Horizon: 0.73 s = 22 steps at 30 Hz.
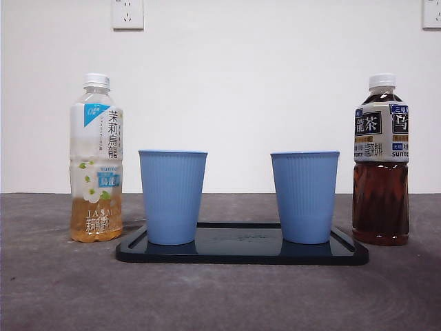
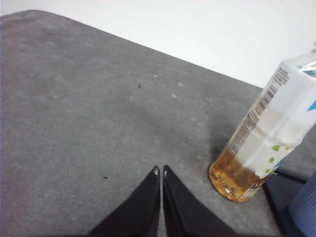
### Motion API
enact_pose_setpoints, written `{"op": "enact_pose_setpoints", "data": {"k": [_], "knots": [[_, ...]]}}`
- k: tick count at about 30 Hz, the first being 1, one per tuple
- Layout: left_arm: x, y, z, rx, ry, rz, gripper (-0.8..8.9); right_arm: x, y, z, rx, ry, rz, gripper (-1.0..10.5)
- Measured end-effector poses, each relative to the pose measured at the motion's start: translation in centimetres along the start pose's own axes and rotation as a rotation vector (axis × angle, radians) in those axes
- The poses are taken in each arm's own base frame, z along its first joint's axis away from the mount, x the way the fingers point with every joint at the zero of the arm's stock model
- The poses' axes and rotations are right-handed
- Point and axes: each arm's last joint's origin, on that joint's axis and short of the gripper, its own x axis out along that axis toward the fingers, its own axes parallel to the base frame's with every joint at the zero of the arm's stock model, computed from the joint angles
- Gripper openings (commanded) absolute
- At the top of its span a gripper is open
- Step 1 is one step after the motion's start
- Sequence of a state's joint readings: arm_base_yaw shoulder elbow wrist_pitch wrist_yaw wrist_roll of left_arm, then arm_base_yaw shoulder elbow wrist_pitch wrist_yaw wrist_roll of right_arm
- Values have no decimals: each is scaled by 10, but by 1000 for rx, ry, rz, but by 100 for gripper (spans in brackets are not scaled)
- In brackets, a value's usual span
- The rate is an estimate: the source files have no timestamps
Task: Pour the drink into the cup
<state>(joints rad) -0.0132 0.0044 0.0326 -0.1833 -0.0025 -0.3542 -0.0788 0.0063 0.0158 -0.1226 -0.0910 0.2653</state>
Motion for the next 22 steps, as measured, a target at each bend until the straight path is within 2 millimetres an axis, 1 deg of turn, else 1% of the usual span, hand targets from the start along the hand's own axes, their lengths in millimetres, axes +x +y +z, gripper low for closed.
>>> {"op": "enact_pose_setpoints", "data": {"k": [5, 8, 15, 18, 22], "knots": [[-1, -1, 2, -80, 6, 2, 10, 0, 2, 2, 63, -6, 49, 8], [-6, -5, 13, -110, -16, -8, 10, -2, 4, 8, 88, -18, 48, 8], [-31, -26, 72, -126, -134, -61, 10, -23, 20, 63, 84, -172, 99, 8], [-39, -35, 94, -97, -123, -56, 10, -29, 26, 81, 80, -171, 98, 8], [-45, -45, 118, -22, -54, -65, 10, -37, 34, 106, 46, -122, 103, 8]]}}
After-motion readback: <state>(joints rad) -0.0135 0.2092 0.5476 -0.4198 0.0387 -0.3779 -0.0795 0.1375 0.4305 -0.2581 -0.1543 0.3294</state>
